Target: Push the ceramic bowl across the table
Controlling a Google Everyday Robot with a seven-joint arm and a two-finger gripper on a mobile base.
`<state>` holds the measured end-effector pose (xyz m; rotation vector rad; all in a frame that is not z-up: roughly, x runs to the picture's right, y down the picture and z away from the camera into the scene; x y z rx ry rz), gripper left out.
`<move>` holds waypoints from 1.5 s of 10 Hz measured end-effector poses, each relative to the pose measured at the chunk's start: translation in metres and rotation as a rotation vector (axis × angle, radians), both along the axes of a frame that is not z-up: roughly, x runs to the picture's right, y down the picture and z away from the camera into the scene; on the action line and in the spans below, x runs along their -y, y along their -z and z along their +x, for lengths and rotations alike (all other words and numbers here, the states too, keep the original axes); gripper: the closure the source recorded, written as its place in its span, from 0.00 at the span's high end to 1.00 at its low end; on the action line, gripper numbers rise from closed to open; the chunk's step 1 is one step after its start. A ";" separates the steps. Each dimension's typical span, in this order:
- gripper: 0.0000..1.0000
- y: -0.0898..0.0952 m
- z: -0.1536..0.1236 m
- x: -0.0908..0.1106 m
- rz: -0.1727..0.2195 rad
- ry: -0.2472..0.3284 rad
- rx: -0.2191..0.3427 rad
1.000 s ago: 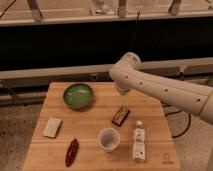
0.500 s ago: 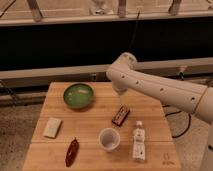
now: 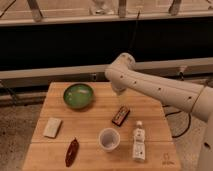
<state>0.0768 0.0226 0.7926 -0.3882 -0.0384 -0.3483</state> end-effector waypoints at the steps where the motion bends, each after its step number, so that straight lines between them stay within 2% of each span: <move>1: 0.80 -0.001 -0.001 0.000 -0.002 0.004 0.004; 15: 0.80 -0.015 -0.011 -0.004 -0.032 0.052 0.044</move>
